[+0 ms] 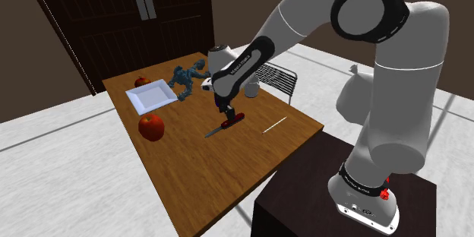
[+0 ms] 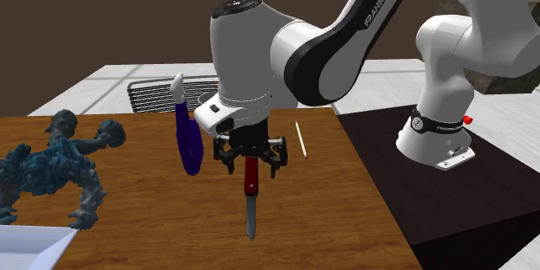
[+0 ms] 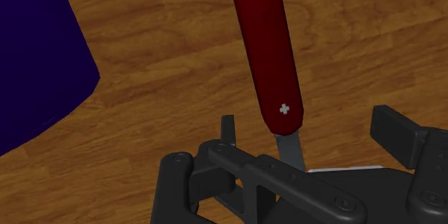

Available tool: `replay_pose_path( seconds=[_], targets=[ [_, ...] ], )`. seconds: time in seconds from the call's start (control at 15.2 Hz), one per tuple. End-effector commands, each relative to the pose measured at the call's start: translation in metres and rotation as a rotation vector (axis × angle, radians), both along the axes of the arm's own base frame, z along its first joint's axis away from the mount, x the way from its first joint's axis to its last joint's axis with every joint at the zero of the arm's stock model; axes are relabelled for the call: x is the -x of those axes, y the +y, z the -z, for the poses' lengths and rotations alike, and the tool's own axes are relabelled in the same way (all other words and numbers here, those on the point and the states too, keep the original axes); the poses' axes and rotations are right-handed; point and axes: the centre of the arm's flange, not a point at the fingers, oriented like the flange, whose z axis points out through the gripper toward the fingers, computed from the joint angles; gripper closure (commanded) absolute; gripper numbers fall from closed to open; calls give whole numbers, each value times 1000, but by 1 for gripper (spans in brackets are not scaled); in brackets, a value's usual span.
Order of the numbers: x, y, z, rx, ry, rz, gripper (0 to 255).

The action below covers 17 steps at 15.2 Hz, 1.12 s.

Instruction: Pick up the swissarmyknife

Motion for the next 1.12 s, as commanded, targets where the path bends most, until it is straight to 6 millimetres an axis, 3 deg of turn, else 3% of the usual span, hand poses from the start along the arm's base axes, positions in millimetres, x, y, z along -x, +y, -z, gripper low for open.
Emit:
replay_pose_path(
  seconds=[0.0,0.4,0.59,0.66,1.06],
  targets=[
    [-6,6,15,2,0,-39,0],
    [-6,6,47,2,0,-39,0],
    [-6,6,50,2,0,-39,0],
    [-6,6,50,2,0,-39,255],
    [-4,5,51,2,0,-39,255]
  ],
)
